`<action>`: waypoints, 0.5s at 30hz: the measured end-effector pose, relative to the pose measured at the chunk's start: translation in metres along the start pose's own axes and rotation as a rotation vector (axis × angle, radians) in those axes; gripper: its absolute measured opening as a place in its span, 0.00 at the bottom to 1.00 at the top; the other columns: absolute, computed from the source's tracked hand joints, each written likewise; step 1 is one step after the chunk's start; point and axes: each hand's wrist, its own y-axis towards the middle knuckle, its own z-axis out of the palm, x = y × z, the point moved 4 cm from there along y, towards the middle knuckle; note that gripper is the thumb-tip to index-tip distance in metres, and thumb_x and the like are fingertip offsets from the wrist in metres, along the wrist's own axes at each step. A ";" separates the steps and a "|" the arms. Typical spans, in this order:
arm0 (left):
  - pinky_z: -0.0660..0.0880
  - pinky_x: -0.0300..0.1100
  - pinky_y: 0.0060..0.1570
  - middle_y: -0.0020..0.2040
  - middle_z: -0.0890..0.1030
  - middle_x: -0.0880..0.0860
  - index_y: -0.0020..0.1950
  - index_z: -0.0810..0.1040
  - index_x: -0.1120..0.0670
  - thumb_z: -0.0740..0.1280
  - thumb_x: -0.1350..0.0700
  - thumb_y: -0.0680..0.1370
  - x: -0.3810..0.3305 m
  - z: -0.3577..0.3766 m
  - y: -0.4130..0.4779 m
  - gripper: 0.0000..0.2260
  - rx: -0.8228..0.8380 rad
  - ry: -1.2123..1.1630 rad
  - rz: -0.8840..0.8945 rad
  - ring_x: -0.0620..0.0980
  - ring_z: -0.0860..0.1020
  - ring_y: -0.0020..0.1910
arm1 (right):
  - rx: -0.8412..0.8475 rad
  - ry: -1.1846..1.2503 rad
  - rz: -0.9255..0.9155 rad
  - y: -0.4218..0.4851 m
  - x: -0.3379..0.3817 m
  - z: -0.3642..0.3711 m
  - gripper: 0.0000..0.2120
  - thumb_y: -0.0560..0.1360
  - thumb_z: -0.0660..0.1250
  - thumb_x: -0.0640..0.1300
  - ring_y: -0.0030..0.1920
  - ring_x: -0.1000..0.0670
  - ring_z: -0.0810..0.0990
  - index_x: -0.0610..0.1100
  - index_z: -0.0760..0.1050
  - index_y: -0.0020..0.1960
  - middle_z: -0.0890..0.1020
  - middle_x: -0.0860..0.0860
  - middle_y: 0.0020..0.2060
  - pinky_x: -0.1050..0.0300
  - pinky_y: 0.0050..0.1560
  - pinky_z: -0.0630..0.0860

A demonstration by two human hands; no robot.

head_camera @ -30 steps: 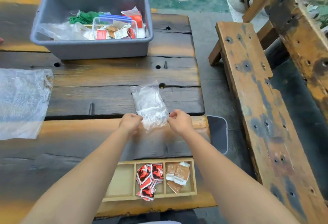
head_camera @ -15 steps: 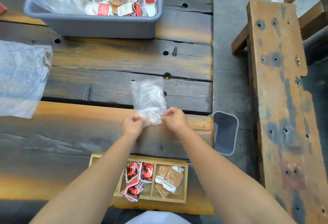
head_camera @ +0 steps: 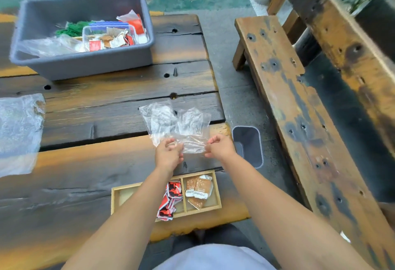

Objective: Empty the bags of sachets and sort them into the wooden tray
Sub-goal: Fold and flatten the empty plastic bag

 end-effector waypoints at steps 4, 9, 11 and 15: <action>0.76 0.39 0.30 0.41 0.78 0.53 0.60 0.72 0.49 0.72 0.60 0.77 0.002 0.042 -0.018 0.16 0.120 0.075 0.009 0.47 0.74 0.33 | -0.088 0.089 -0.001 -0.005 -0.022 -0.046 0.13 0.72 0.64 0.26 0.33 0.50 0.79 0.43 0.71 0.37 0.78 0.48 0.36 0.45 0.50 0.83; 0.71 0.39 0.29 0.34 0.73 0.52 0.45 0.76 0.52 0.69 0.59 0.79 0.014 0.124 -0.028 0.05 0.267 0.206 -0.020 0.47 0.70 0.29 | -0.207 0.213 0.077 0.005 -0.068 -0.112 0.14 0.71 0.63 0.26 0.33 0.50 0.78 0.44 0.71 0.36 0.78 0.47 0.36 0.46 0.48 0.84; 0.70 0.36 0.26 0.32 0.71 0.51 0.47 0.77 0.53 0.67 0.59 0.80 0.021 0.166 -0.029 0.03 0.326 0.264 -0.035 0.44 0.69 0.24 | -0.238 0.258 0.123 0.012 -0.090 -0.144 0.14 0.71 0.63 0.26 0.34 0.49 0.78 0.43 0.70 0.36 0.78 0.46 0.38 0.46 0.47 0.84; 0.72 0.35 0.25 0.32 0.73 0.51 0.52 0.79 0.54 0.66 0.59 0.81 0.045 0.249 -0.024 0.03 0.366 0.408 -0.068 0.45 0.70 0.24 | -0.276 0.318 0.225 0.041 -0.133 -0.206 0.13 0.72 0.63 0.27 0.37 0.46 0.80 0.44 0.71 0.38 0.80 0.44 0.42 0.51 0.44 0.84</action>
